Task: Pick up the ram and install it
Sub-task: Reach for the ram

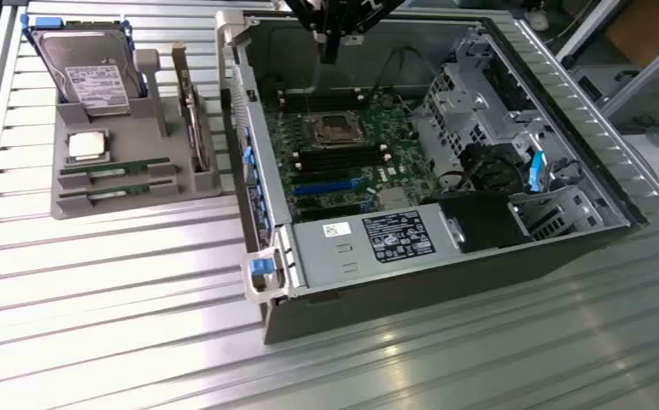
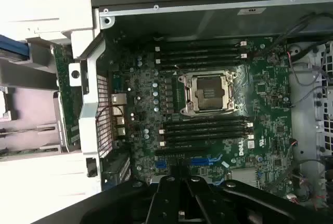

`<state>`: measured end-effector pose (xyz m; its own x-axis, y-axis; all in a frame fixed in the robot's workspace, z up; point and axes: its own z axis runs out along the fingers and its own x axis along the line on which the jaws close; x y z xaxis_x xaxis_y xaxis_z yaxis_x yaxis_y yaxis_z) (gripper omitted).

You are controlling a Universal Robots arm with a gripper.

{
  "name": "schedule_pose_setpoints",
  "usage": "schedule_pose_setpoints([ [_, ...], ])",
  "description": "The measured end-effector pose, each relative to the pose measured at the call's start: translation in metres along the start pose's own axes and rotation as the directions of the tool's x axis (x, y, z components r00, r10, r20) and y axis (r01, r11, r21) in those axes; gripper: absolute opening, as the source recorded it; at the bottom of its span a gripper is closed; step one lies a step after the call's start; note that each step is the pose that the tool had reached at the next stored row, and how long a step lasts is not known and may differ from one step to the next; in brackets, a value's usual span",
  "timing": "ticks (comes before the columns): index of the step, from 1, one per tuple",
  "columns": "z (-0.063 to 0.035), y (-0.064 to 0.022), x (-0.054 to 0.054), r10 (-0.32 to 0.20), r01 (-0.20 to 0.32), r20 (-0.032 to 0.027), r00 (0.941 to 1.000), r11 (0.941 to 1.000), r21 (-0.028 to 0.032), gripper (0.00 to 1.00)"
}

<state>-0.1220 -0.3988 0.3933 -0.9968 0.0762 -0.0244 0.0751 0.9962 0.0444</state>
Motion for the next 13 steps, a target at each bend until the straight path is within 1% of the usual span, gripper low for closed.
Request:
schedule_pose_setpoints([
  [1,-0.0003,-0.0009,0.012,0.0,0.0,0.0001,1.0,1.0,0.0,0.11],
  [6,-0.0005,-0.0014,0.019,0.0,0.0,0.0001,1.0,1.0,0.0,0.11],
  [13,-0.0007,-0.0017,0.023,0.0,0.0,0.0,1.0,1.0,0.0,0.11],
])
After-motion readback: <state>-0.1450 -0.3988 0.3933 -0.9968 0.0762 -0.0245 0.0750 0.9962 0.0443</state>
